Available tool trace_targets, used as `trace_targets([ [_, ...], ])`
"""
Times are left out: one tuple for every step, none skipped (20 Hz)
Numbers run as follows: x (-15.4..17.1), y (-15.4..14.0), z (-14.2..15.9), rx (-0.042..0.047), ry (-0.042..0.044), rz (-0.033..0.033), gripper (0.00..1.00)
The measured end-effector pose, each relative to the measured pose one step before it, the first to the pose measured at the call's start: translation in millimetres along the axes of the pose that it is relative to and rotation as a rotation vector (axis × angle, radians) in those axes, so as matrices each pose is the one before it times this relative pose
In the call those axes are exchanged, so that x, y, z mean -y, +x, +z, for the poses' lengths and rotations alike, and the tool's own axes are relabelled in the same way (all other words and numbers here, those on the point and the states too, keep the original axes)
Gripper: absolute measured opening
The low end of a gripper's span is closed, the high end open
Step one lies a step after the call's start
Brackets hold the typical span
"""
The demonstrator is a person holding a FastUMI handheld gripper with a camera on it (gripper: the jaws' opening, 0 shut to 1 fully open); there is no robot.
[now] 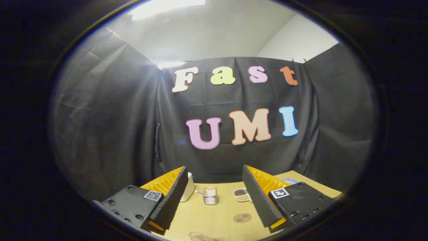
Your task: Take the bottle from table, then pour the juice into the cup, finally place the bottle on the coaster
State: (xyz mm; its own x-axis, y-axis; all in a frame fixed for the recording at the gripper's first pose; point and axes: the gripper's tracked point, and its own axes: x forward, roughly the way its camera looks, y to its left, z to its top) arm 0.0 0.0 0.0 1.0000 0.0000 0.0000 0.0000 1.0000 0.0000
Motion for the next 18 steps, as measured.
trace_targets([
  [-2.75, -0.24, -2.53, -0.00315, -0.00276, 0.00015, 1.0],
  [-2.3, 0.45, -2.1, -0.00561, -0.00341, -0.00367, 1.0],
  [-0.87, -0.87, -3.05, -0.00311, -0.00225, -0.00239, 1.0],
  [-1.32, -0.26, -0.9, -0.00123, -0.00132, -0.00293, 1.0],
  [-0.73, -1.17, -1.29, 0.0, 0.00031, -0.00232, 1.0],
  [-2.25, -0.44, -0.3, 0.00152, 0.00134, -0.00297, 1.0],
  [-0.44, -1.15, -0.38, 0.00122, 0.00158, -0.00159, 1.0],
  [-1.37, -1.27, -0.16, 0.00113, 0.0016, -0.00208, 1.0],
  [-1.53, -0.92, -1.7, 0.00214, 0.0003, -0.00188, 1.0],
  [-0.2, -0.6, -1.72, -0.00167, -0.0002, -0.00133, 1.0],
  [-0.32, -0.54, -3.33, -0.00285, -0.00194, -0.00256, 1.0],
  [-1.02, -1.27, -2.59, -0.00447, -0.0018, -0.00074, 1.0],
  [-0.78, -0.9, -3.85, -0.00541, -0.00079, -0.00104, 1.0],
  [-1.85, -1.02, -3.75, -0.00292, 0.00087, 0.0004, 1.0],
  [-0.2, -1.54, -4.66, -0.00282, 0.0015, -0.00295, 1.0],
  [1.16, -2.44, -5.19, -0.00386, 0.00139, -0.00454, 1.0],
  [0.03, -1.77, -5.24, -0.00223, 0.00189, -0.0025, 1.0],
  [-0.12, -1.55, -6.4, -0.00569, 0.00323, -0.00257, 1.0],
])
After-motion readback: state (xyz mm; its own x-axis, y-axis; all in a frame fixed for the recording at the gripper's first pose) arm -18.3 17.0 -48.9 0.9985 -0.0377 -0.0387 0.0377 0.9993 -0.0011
